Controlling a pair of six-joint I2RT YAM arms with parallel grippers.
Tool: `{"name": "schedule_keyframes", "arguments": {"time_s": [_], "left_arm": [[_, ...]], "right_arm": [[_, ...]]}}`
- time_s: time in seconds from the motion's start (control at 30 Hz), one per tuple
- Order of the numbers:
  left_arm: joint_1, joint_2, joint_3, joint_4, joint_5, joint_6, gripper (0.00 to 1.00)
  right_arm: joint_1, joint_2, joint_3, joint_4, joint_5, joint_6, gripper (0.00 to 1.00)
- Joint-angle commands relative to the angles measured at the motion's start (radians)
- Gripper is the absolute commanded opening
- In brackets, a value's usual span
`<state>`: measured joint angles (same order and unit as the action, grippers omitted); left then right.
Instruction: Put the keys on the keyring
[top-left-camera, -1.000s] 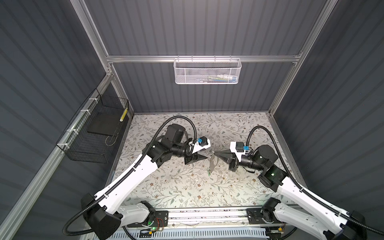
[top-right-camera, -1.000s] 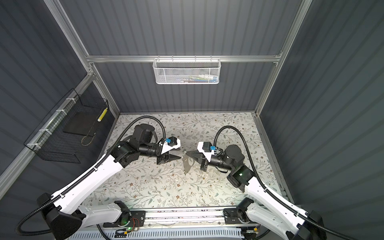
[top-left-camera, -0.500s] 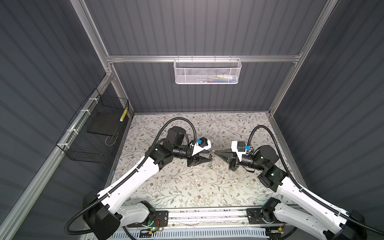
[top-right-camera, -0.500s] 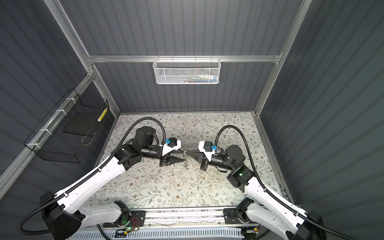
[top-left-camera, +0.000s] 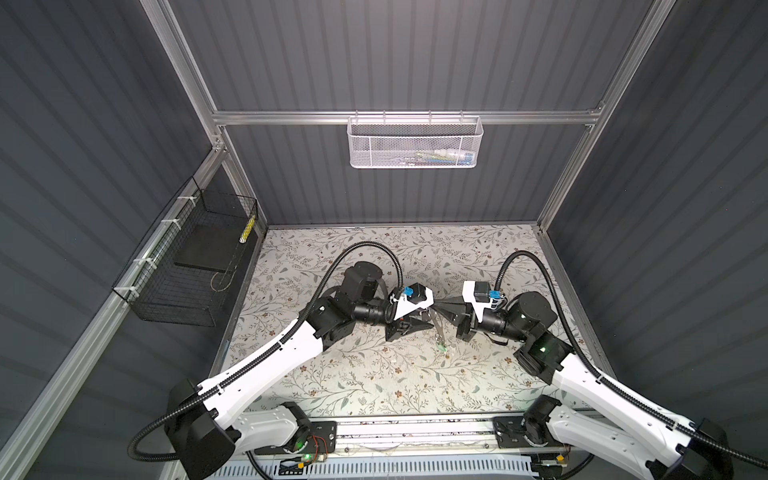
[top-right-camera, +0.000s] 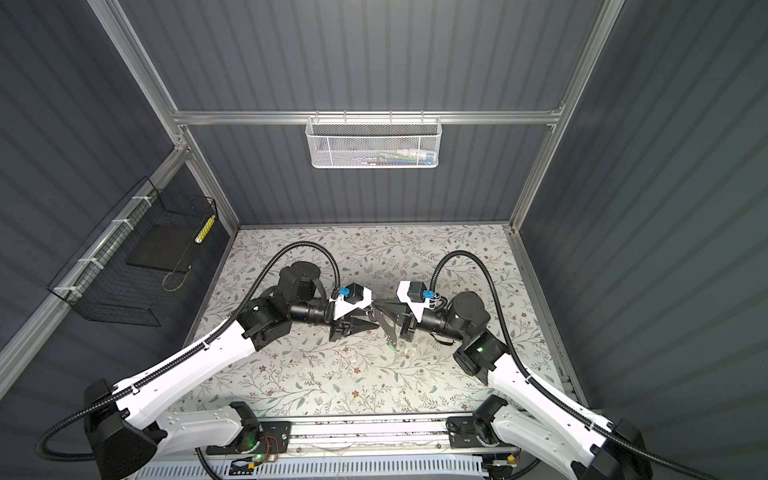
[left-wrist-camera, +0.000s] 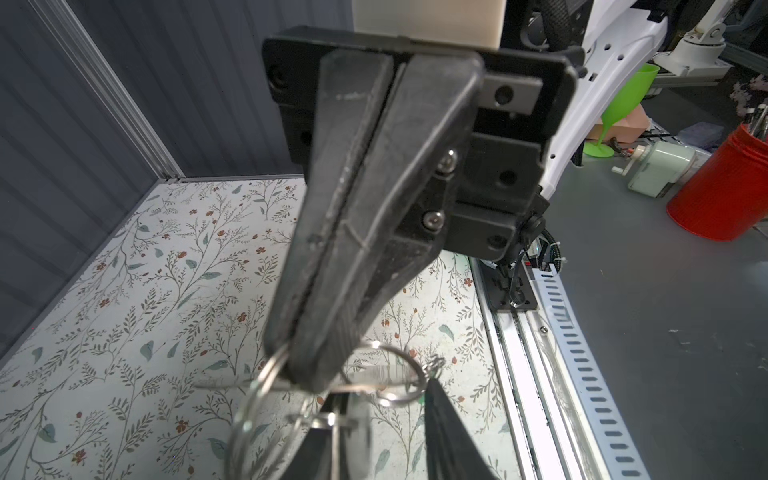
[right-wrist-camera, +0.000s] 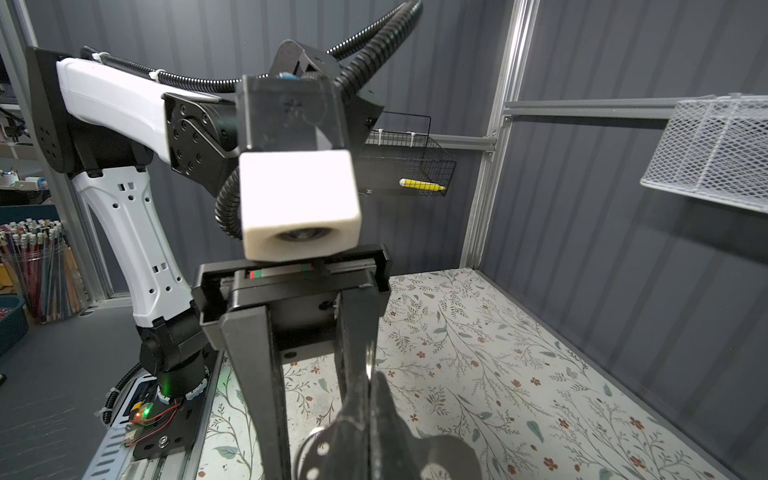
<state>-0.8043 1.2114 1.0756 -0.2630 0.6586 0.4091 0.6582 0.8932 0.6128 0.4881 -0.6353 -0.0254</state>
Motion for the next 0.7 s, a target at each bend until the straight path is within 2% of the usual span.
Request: {"name": "schedule_keyframes", "arguments": {"time_s": [0.0, 0.27, 0.67], "left_arm": [[-0.004, -0.019, -0.013, 0.045, -0.007, -0.027, 0.31], [-0.003, -0.028, -0.029, 0.037, -0.041, -0.021, 0.30], [-0.003, -0.018, -0.039, 0.078, -0.039, -0.022, 0.23]], "right_arm": [[-0.004, -0.013, -0.011, 0.055, 0.008, 0.016, 0.00], [-0.009, -0.031, -0.018, 0.055, 0.010, 0.019, 0.00], [-0.011, -0.017, -0.016, 0.070, -0.027, 0.037, 0.00]]}}
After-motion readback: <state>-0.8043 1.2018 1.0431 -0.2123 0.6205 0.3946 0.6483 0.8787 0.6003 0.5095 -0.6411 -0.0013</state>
